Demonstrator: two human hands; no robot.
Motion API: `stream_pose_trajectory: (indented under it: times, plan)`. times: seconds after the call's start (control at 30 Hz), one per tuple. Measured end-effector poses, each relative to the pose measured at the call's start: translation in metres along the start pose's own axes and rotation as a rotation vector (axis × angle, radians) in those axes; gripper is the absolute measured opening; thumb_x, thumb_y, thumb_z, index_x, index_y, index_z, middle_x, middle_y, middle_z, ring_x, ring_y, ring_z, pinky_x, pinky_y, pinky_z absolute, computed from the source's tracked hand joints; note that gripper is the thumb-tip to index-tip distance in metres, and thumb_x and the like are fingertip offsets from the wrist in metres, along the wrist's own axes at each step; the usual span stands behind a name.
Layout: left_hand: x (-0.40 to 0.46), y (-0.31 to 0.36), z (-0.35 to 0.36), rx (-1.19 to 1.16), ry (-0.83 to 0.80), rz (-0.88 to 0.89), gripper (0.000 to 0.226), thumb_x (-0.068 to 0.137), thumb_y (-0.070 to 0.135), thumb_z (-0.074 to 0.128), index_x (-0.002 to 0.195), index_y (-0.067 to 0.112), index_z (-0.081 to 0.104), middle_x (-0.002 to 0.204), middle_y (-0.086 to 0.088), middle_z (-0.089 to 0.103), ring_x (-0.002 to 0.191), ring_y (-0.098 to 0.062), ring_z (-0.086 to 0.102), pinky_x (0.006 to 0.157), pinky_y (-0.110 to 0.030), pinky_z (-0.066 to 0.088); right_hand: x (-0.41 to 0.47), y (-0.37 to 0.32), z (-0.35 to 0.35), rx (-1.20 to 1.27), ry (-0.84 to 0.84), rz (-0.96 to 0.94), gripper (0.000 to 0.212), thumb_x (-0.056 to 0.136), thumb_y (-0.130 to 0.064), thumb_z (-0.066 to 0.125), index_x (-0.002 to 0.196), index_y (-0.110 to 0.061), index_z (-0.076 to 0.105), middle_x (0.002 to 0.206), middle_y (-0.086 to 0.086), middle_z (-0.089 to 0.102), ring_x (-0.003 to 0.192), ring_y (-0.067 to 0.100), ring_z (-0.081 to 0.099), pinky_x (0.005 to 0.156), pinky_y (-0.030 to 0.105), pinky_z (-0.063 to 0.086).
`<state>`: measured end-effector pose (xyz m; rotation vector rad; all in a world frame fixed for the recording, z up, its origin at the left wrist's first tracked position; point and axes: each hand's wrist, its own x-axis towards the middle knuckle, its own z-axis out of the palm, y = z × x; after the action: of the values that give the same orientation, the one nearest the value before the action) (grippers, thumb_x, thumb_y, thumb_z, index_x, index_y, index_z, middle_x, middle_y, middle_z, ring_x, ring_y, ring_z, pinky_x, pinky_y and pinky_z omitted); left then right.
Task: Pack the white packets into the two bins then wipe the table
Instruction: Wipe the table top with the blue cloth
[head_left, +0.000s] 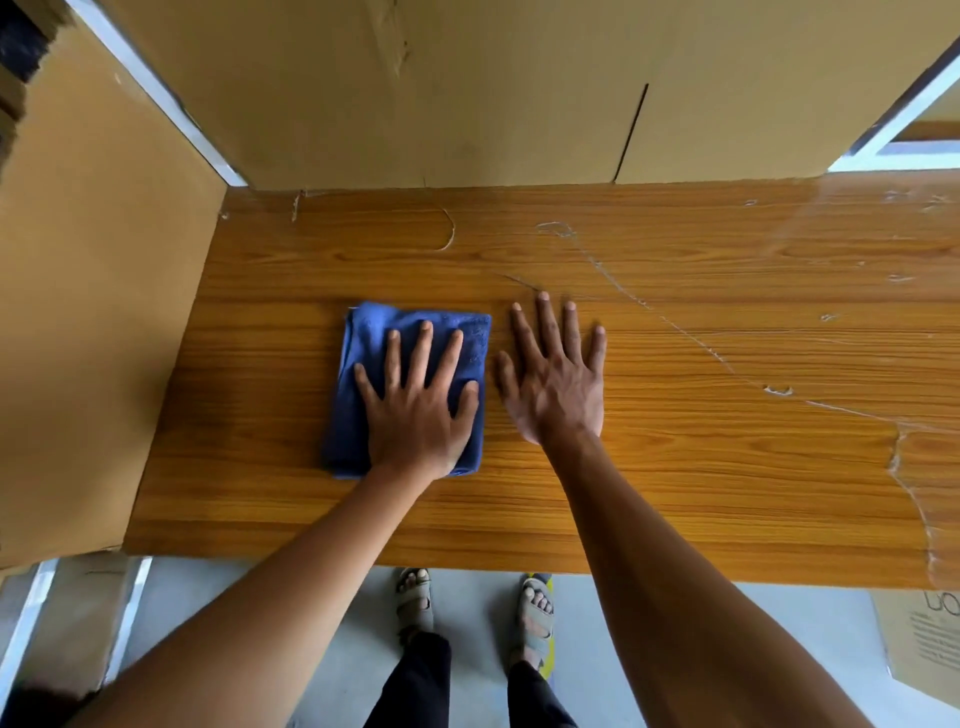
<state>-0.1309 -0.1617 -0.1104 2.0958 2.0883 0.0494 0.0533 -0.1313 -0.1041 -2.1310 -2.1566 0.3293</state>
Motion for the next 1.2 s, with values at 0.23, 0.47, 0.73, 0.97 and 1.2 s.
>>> stream_pose_trajectory:
  times: [0.23, 0.47, 0.73, 0.97, 1.2]
  plan:
    - [0.099, 0.011, -0.013, 0.009, -0.048, -0.064, 0.071, 0.100, 0.075, 0.011, 0.166, 0.050, 0.000, 0.177, 0.010, -0.007, 0.163, -0.030, -0.011, 0.119, -0.079, -0.004, 0.001, 0.000, 0.002, 0.000, 0.011, -0.001, 0.067, 0.107, -0.063, 0.008, 0.168, -0.036, -0.002, 0.176, -0.002, -0.012, 0.162, 0.026, -0.014, 0.128, 0.060, -0.003]
    - [0.079, 0.011, -0.012, 0.008, -0.050, -0.004, 0.070, 0.102, 0.073, 0.010, 0.167, 0.047, 0.001, 0.178, 0.008, -0.006, 0.163, -0.030, -0.009, 0.120, -0.078, -0.001, 0.000, 0.001, 0.000, -0.012, -0.001, -0.005, 0.067, 0.107, -0.064, 0.005, 0.168, -0.036, -0.004, 0.176, -0.003, -0.015, 0.161, 0.025, -0.017, 0.128, 0.060, -0.003]
    - [0.020, 0.008, -0.003, 0.022, -0.009, -0.002, 0.068, 0.104, 0.070, 0.018, 0.167, 0.047, 0.006, 0.178, 0.009, -0.001, 0.164, -0.030, -0.005, 0.119, -0.079, 0.001, 0.001, -0.001, 0.002, -0.009, 0.012, -0.003, 0.067, 0.107, -0.064, 0.004, 0.168, -0.036, -0.004, 0.176, -0.003, -0.014, 0.161, 0.025, -0.017, 0.128, 0.060, -0.003]
    - [0.125, 0.009, -0.018, -0.007, -0.063, -0.065, 0.071, 0.101, 0.074, 0.010, 0.166, 0.048, 0.001, 0.178, 0.009, -0.006, 0.163, -0.030, -0.011, 0.119, -0.079, -0.003, 0.000, -0.001, 0.002, -0.023, 0.013, -0.002, 0.068, 0.106, -0.064, 0.005, 0.168, -0.037, -0.003, 0.176, -0.004, -0.013, 0.162, 0.024, -0.016, 0.128, 0.059, -0.002]
    - [0.000, -0.012, -0.001, 0.013, -0.004, 0.029, 0.067, 0.106, 0.069, 0.020, 0.167, 0.047, 0.005, 0.178, 0.008, 0.000, 0.164, -0.030, -0.001, 0.121, -0.077, 0.004, -0.001, 0.000, 0.001, -0.025, 0.010, -0.002, 0.068, 0.107, -0.064, 0.007, 0.168, -0.036, -0.004, 0.176, -0.003, -0.013, 0.162, 0.025, -0.015, 0.128, 0.060, -0.001]
